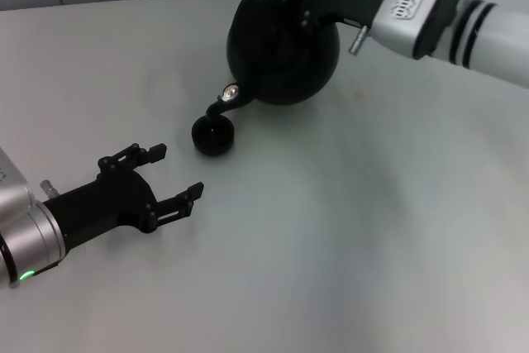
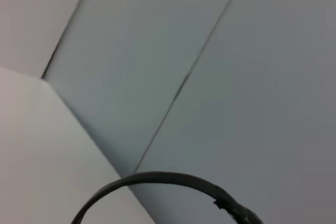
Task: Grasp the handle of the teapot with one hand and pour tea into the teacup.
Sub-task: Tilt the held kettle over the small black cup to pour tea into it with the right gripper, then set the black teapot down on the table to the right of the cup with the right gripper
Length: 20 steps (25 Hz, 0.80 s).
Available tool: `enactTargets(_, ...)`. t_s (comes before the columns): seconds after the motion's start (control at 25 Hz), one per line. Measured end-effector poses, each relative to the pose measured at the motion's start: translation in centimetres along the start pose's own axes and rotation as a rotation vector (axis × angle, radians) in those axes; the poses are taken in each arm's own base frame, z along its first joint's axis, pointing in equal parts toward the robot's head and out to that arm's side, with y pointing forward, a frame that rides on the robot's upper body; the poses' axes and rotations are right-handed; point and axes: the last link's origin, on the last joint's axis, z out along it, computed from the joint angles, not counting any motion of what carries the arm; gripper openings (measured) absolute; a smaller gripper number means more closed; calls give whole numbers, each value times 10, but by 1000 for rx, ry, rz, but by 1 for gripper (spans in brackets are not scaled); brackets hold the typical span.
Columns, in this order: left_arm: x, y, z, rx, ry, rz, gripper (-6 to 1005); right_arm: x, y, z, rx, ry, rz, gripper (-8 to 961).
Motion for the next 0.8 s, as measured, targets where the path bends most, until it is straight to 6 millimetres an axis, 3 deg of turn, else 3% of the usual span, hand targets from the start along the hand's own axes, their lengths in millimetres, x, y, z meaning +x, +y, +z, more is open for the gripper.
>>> enactTargets(0.4,-1,0,-2,1,-2,-1,825,20,-6,-31,137,-34,269,84)
enactTargets(0.56,-2,0,-3,3,-4,-2,825,38,-10,-54,273,-53,477,85)
enactTargets(0.8,-3,0,-4,3,-5,-3,825,63,-3,-80,393,-33,618,84)
